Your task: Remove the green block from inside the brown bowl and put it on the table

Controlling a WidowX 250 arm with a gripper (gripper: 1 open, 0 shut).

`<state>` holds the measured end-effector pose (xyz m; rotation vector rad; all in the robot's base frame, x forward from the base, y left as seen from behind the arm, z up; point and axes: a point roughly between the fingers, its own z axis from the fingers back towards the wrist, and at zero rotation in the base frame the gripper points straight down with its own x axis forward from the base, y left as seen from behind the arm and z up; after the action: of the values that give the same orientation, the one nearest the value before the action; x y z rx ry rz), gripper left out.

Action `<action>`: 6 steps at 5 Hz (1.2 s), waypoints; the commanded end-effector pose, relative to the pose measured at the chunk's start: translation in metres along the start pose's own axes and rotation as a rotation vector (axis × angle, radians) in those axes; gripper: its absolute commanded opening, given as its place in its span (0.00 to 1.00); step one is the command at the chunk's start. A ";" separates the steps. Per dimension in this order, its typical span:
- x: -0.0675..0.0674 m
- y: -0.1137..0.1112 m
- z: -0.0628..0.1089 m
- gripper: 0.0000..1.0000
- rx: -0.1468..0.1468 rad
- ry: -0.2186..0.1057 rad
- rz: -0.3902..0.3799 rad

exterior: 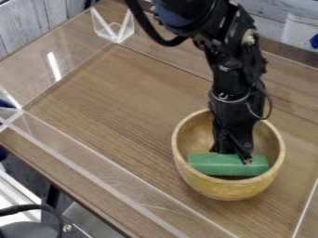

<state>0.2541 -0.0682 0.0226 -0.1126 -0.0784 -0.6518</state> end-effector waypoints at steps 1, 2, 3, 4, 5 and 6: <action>-0.006 -0.002 -0.007 0.00 -0.044 0.023 0.000; -0.003 -0.003 -0.009 0.00 -0.063 0.038 -0.014; -0.001 -0.005 -0.012 0.00 -0.083 0.053 -0.029; 0.001 -0.007 -0.014 0.00 -0.104 0.070 -0.044; 0.000 -0.008 -0.016 0.00 -0.124 0.086 -0.047; 0.000 -0.010 -0.016 0.00 -0.144 0.098 -0.050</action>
<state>0.2565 -0.0778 0.0198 -0.2042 0.0081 -0.7064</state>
